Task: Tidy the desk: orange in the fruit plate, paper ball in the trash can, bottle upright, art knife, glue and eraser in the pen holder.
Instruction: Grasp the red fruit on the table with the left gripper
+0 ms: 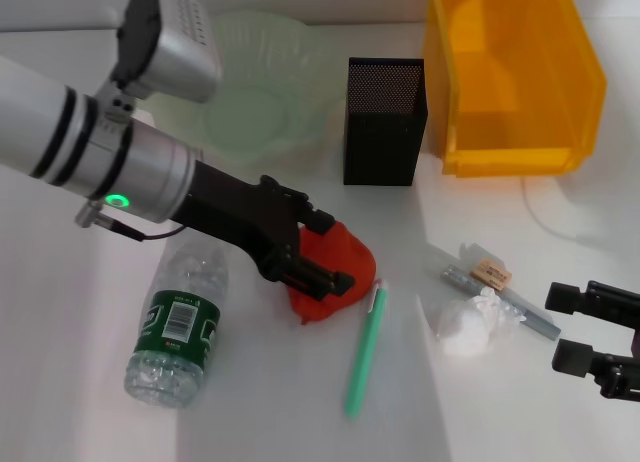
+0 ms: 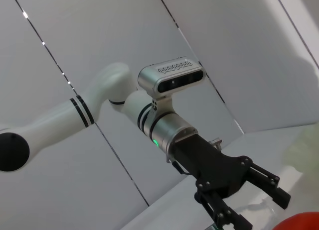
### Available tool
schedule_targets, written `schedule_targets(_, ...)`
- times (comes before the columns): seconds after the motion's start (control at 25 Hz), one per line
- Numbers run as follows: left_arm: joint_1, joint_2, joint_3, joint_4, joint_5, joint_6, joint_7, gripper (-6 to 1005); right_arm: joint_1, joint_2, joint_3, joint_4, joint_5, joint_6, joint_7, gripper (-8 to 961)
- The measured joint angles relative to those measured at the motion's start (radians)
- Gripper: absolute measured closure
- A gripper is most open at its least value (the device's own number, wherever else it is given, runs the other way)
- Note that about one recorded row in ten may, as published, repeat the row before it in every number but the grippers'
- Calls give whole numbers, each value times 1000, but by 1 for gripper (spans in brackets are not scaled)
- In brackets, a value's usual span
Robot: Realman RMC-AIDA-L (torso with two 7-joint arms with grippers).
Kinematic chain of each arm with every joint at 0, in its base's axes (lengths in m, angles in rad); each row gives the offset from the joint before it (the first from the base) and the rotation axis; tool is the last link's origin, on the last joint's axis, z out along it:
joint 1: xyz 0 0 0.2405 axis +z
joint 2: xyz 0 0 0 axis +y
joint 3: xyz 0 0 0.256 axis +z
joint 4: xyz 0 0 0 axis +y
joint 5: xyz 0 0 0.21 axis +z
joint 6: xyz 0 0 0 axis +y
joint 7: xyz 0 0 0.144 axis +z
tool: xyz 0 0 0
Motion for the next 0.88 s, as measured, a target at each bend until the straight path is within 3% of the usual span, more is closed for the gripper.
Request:
schedule_targets(0.04,11,0,129,5,-47,-116,-9,155,-4,-1,5,3,0,-1,-2,146)
schedule_targets(0.12,17,0,156,7,-64,-152,-3,154,-7,-2,7,4,-5,-3,-3,146)
schedule_targets(0.52,50,0,262,-1,-70,-300,-3,223,11,-5,4,7,-21,-14,-3,149)
schedule_targets(0.88,65,0,276,-6,-94,-325,7,314,21,-4,0,9,-21,-10,-3,152)
